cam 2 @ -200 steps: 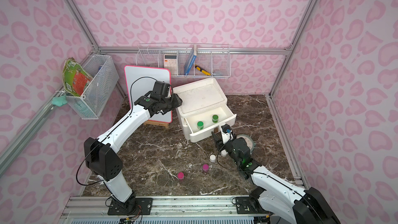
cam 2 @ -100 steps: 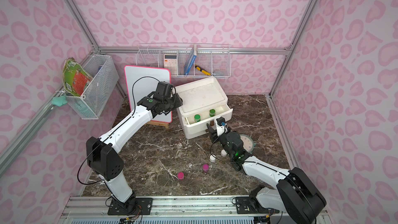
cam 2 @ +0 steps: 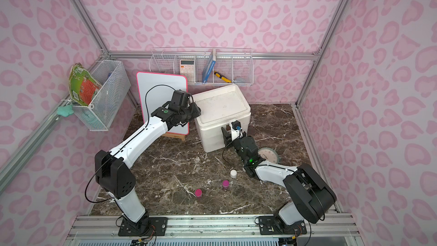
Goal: Put the paint cans in the drawer according to color
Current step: Close the drawer in the storage box, then open the drawer in the storage box.
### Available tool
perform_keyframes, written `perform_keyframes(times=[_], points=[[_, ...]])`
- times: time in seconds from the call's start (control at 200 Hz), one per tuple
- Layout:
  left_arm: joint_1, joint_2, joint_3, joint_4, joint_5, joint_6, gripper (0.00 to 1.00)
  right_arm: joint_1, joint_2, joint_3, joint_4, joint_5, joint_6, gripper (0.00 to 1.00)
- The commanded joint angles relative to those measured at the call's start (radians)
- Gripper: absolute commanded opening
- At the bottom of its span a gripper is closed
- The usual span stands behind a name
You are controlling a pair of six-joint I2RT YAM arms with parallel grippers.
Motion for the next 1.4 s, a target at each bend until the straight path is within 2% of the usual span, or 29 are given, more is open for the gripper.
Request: perform_keyframes(times=[0.0, 0.165, 0.27, 0.37, 0.535, 0.63, 0.765, 1.04, 1.395], points=[[-0.013, 0.017, -0.01, -0.002, 0.106, 0.008, 0.44, 0.002, 0.023, 0.025, 0.061, 0.023, 0.018, 0.49], [-0.013, 0.014, -0.015, 0.001, 0.103, 0.002, 0.44, 0.006, 0.05, 0.048, 0.067, 0.038, 0.025, 0.5], [-0.013, 0.014, -0.016, 0.003, 0.1, 0.0, 0.44, 0.01, 0.032, 0.036, 0.062, 0.031, 0.022, 0.6], [-0.013, 0.012, -0.016, 0.003, 0.088, 0.002, 0.44, 0.011, -0.047, -0.024, 0.041, -0.005, 0.012, 0.66], [-0.013, 0.007, -0.016, 0.0, 0.064, -0.008, 0.44, -0.003, -0.201, -0.179, -0.094, -0.022, 0.046, 0.64], [-0.012, 0.007, -0.016, 0.002, 0.063, -0.013, 0.44, -0.009, -0.213, -0.267, -0.072, -0.013, 0.082, 0.63], [-0.012, 0.01, -0.016, 0.003, 0.067, -0.021, 0.45, -0.021, -0.126, -0.289, 0.036, -0.007, 0.107, 0.61], [-0.013, 0.004, -0.016, -0.003, 0.06, -0.015, 0.45, -0.046, 0.096, -0.153, 0.135, -0.047, 0.086, 0.58], [-0.013, 0.011, -0.019, 0.005, 0.065, -0.021, 0.45, -0.052, 0.234, -0.056, 0.204, -0.033, 0.08, 0.52]])
